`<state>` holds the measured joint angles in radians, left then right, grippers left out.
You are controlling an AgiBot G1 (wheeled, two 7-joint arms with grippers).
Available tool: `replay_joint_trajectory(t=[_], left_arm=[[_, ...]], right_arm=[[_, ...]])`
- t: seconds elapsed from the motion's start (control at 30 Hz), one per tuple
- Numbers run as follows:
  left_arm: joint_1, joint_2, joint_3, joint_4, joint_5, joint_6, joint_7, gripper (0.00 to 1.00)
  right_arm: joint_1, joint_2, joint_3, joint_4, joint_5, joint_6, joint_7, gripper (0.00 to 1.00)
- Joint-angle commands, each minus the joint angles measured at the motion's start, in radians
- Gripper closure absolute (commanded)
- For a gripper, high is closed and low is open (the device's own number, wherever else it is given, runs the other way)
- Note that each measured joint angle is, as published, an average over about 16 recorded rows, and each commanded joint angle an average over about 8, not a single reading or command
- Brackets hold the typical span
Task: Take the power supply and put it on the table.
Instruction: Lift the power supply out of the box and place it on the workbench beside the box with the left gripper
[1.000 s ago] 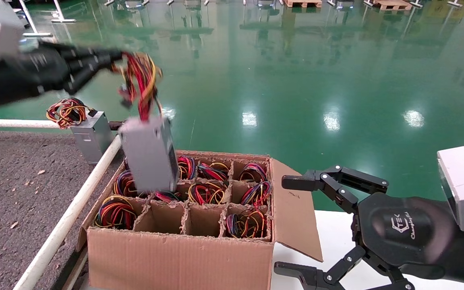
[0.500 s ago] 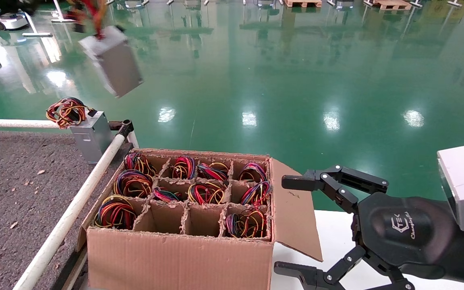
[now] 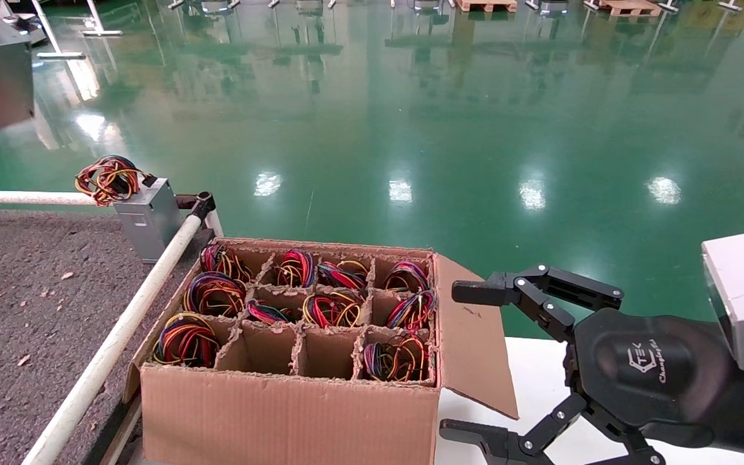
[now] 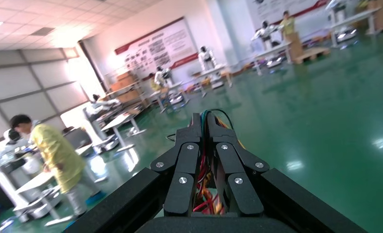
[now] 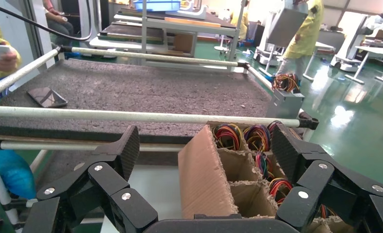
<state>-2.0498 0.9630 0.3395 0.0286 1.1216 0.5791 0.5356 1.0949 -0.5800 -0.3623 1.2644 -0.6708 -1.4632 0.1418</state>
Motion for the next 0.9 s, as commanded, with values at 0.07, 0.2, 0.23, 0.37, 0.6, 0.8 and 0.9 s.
replay_joint_trajectory(t=[0.07, 0.2, 0.23, 0.37, 0.6, 0.8, 0.9], left_arm=[[0.007, -0.009, 0.002, 0.005, 0.002, -0.033, -0.004, 1.0], [0.011, -0.012, -0.001, 0.006, -0.003, -0.062, -0.025, 1.0], [0.011, -0.011, -0.002, 0.006, -0.003, -0.067, -0.03, 1.0], [0.011, -0.009, 0.004, 0.0, 0.006, -0.083, -0.036, 1.0], [0.01, -0.011, 0.01, 0.0, 0.013, -0.106, -0.042, 1.0], [0.01, -0.011, 0.01, 0.0, 0.014, -0.107, -0.043, 1.0], [0.011, -0.011, 0.01, 0.0, 0.014, -0.105, -0.043, 1.0]], right_arm=[[0.0, 0.0, 0.0, 0.0, 0.0, 0.0, 0.0, 0.0], [0.0, 0.0, 0.0, 0.0, 0.0, 0.0, 0.0, 0.0], [0.0, 0.0, 0.0, 0.0, 0.0, 0.0, 0.0, 0.0], [0.0, 0.0, 0.0, 0.0, 0.0, 0.0, 0.0, 0.0], [0.0, 0.0, 0.0, 0.0, 0.0, 0.0, 0.0, 0.0], [0.0, 0.0, 0.0, 0.0, 0.0, 0.0, 0.0, 0.0], [0.0, 0.0, 0.0, 0.0, 0.0, 0.0, 0.0, 0.0]])
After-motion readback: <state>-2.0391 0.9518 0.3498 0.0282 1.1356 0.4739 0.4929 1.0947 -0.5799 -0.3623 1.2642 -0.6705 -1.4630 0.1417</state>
